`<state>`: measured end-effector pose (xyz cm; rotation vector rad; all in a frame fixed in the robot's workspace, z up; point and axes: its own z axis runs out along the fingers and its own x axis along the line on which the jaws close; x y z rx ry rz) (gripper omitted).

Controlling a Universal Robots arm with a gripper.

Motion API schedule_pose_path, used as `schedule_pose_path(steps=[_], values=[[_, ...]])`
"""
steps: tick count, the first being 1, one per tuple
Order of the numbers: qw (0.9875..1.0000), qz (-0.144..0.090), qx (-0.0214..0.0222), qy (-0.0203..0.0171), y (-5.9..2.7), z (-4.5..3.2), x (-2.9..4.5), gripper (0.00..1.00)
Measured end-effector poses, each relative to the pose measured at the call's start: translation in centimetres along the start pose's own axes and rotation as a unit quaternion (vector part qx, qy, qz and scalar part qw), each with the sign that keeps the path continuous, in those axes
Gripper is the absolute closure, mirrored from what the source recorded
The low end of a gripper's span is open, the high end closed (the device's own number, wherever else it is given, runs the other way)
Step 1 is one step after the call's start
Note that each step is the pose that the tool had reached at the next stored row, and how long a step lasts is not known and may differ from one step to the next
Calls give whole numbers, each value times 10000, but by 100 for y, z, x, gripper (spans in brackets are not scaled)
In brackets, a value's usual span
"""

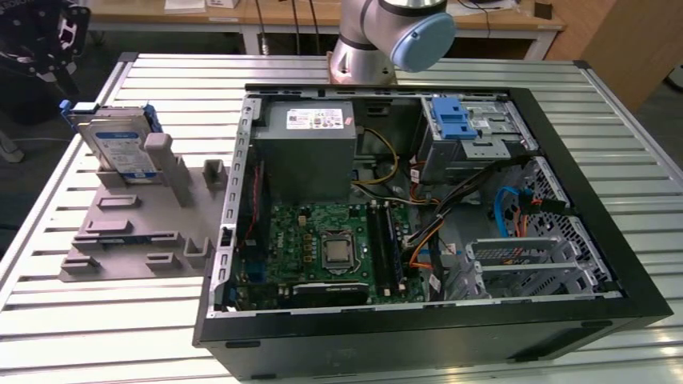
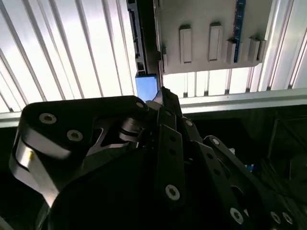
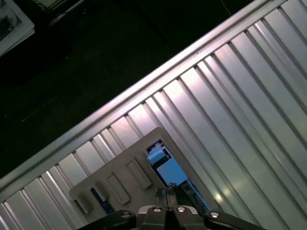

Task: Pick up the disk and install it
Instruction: 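Pick up the disk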

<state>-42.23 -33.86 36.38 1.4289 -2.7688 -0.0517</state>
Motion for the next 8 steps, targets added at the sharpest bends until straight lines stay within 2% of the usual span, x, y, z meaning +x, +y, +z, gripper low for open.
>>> schedule_pose_path(steps=[3,8], values=[[9997,-257,2,10,0,0,0,89],[9984,-571,4,23,0,1,0,89]])
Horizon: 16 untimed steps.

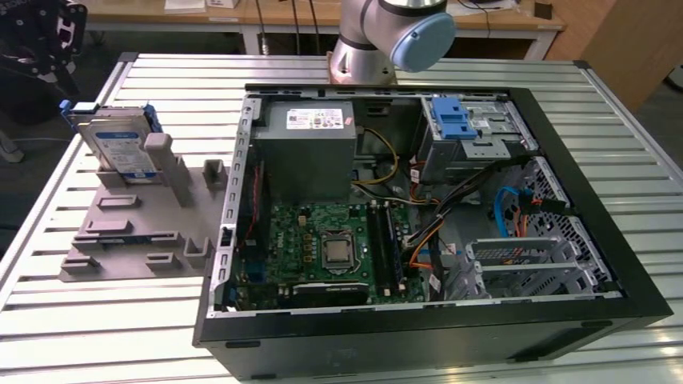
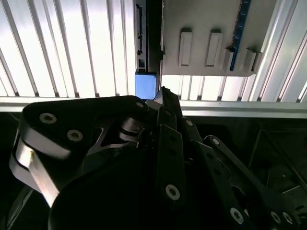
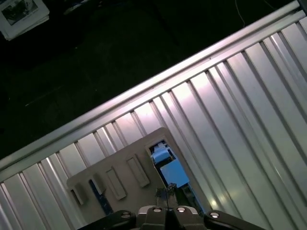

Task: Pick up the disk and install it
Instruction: 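Pick up the disk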

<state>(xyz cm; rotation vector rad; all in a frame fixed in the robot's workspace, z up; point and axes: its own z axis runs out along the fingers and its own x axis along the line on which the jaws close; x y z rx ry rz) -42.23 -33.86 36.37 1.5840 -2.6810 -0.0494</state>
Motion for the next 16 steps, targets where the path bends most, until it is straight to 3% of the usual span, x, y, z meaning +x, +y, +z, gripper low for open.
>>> schedule_pose_path(steps=[9,12,16], values=[[9988,-496,5,20,0,2,0,89],[9972,-743,6,29,-1,7,-1,89],[9941,-1082,7,39,-1,20,0,89]])
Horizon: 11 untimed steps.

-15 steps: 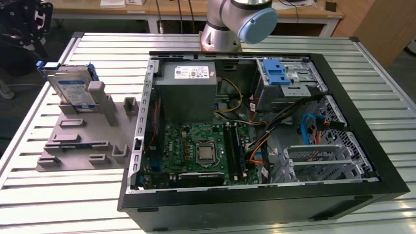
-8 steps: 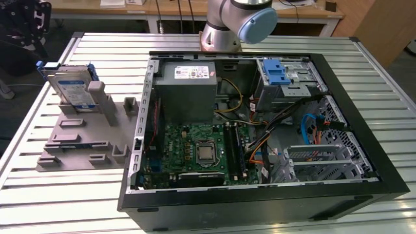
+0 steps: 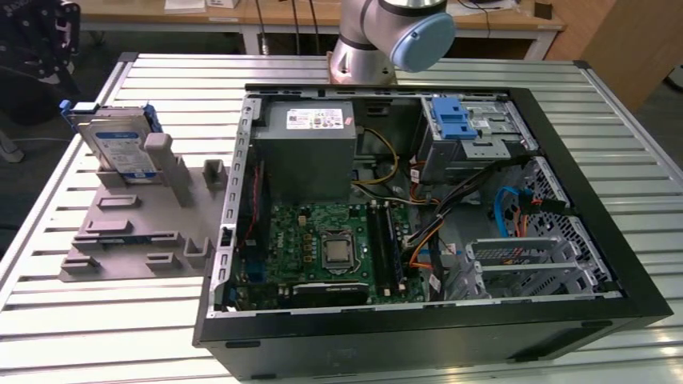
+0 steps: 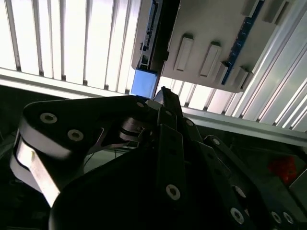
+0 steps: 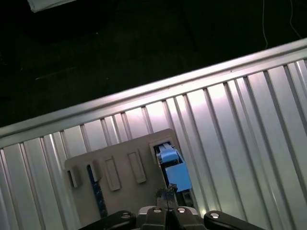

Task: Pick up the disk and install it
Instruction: 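Pick up the disk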

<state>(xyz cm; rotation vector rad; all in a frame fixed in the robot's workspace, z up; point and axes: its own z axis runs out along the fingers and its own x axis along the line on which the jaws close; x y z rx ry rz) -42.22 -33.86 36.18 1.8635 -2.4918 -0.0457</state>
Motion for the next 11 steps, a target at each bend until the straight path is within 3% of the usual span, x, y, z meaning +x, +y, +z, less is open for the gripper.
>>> schedule_pose_path(steps=[5,11], values=[[9997,-235,20,4,0,25,0,89],[9994,-306,150,-29,10,59,12,89]])
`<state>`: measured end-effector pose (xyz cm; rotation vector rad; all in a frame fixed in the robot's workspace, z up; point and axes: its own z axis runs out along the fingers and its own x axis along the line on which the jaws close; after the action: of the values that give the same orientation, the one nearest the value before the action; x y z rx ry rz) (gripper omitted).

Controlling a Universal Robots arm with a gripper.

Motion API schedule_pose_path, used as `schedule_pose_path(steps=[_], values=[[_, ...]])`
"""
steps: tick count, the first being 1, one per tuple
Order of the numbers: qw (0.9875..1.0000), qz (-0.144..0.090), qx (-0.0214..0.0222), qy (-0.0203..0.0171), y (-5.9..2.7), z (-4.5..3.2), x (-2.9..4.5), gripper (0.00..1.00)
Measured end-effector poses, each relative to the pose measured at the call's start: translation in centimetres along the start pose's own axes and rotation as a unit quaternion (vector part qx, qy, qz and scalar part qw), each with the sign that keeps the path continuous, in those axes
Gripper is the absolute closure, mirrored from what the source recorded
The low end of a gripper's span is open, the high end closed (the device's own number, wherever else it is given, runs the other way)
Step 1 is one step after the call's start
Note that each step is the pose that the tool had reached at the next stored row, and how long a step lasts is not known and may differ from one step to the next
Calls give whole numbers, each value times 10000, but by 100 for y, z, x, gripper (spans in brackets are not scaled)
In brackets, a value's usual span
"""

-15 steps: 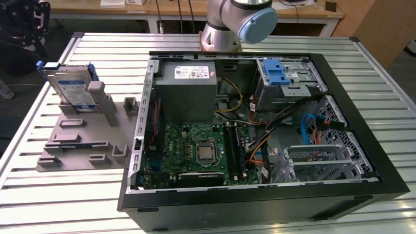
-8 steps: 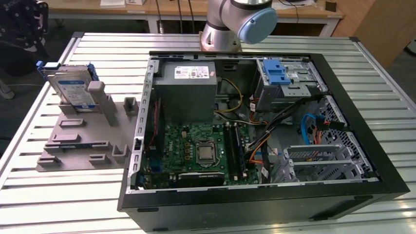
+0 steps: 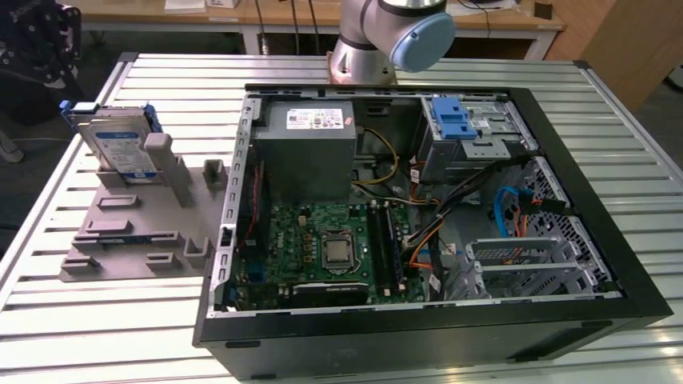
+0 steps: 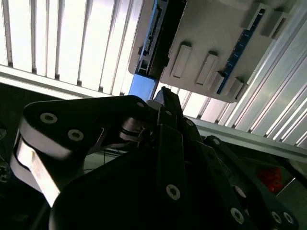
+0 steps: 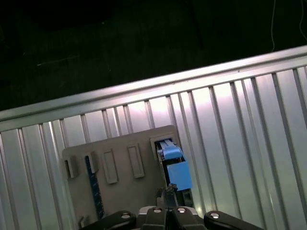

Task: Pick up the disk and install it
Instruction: 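Pick up the disk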

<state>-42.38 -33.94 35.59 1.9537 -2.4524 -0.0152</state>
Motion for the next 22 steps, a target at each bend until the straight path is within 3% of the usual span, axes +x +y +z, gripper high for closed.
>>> schedule_pose_path(steps=[5,10,15,19,22], values=[[9999,-35,119,-31,15,21,18,89],[9999,-55,157,-39,47,44,17,89],[9998,-55,161,-39,122,60,-45,89],[9997,-176,161,-41,140,78,-41,77],[9993,-329,160,-41,142,96,-41,59]])
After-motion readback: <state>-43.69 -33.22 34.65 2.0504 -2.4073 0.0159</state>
